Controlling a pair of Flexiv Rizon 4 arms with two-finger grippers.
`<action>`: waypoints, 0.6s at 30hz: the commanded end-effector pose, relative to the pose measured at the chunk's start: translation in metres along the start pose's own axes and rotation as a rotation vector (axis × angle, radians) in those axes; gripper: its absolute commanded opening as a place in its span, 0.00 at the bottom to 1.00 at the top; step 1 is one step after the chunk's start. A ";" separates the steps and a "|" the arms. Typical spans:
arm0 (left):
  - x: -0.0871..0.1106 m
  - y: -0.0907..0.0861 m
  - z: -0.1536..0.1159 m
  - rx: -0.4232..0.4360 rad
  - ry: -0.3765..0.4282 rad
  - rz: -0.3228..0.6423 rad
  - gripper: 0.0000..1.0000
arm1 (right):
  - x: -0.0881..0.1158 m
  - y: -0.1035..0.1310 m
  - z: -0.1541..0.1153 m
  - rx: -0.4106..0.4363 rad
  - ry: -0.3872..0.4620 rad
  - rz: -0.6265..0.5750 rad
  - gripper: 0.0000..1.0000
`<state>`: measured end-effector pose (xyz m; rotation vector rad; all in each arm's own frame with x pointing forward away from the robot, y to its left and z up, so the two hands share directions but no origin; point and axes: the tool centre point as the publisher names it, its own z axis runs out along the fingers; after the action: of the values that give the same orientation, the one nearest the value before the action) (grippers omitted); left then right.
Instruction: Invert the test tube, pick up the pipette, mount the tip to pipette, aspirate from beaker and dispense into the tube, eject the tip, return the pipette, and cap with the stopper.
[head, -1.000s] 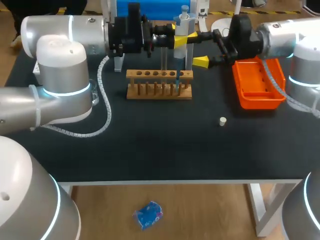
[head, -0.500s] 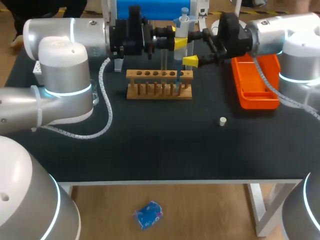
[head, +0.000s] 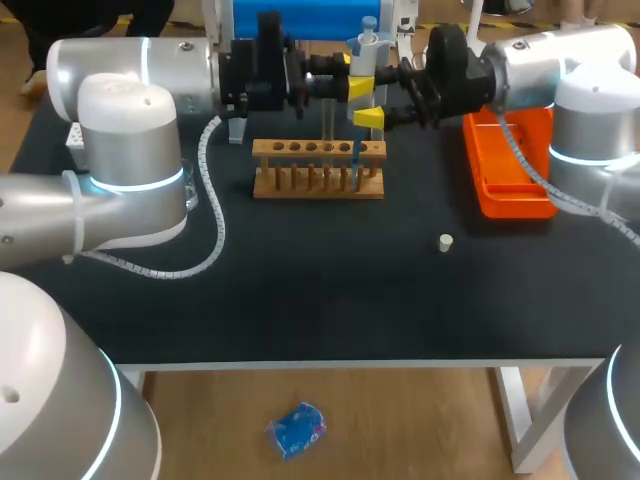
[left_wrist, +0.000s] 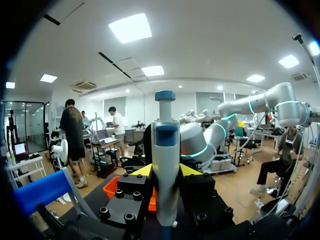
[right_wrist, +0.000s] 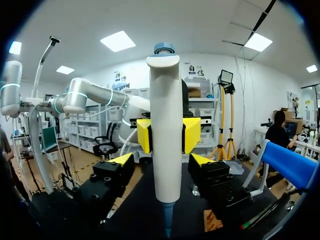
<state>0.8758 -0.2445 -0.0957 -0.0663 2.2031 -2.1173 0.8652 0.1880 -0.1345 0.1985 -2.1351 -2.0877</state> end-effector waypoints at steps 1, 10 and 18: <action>0.001 0.000 0.000 0.006 -0.006 0.001 0.00 | 0.001 -0.002 0.000 -0.007 -0.004 -0.001 0.47; 0.001 0.001 0.000 0.006 -0.003 -0.002 0.00 | 0.000 -0.001 0.000 -0.015 -0.003 0.004 0.11; 0.001 0.002 0.001 0.004 0.001 -0.010 0.00 | 0.000 -0.001 0.000 -0.016 -0.005 0.006 0.00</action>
<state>0.8729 -0.2446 -0.0967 -0.0767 2.2034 -2.1279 0.8669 0.1884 -0.1360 0.1835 -2.1195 -2.1028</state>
